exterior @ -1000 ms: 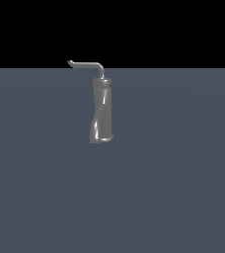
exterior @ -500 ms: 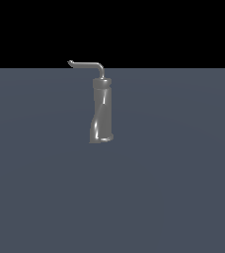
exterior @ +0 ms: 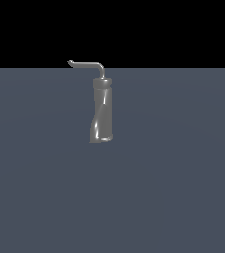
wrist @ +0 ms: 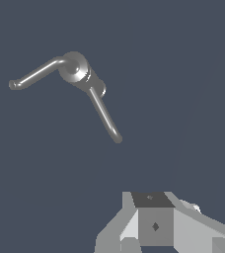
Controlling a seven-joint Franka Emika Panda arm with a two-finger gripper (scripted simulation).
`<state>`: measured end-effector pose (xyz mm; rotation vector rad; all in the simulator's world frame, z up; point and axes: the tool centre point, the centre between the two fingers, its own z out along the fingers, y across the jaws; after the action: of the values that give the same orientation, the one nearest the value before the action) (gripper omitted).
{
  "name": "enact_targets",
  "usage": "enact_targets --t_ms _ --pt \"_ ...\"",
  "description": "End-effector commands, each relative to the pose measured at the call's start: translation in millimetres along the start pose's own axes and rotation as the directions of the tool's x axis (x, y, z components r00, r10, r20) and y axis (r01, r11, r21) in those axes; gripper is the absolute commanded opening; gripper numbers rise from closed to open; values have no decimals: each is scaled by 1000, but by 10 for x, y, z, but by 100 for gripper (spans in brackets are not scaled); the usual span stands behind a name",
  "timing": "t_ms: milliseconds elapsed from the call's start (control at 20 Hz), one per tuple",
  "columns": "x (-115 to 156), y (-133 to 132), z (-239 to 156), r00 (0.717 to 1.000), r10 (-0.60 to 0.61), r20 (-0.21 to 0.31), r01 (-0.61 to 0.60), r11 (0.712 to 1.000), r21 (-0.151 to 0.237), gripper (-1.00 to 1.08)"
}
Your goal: Turn on the faucet by rotating a designated handle.
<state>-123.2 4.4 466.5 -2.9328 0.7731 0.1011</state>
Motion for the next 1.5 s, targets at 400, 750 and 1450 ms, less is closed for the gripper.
enact_targets --t_ms 400,750,1450 --pt "510 -464 211 965 261 10 -261 965 6 -100" --pt "824 -782 419 905 425 5 -425 905 0 -100" --pt "1356 -1440 979 711 702 -42 -702 712 -4 -100"
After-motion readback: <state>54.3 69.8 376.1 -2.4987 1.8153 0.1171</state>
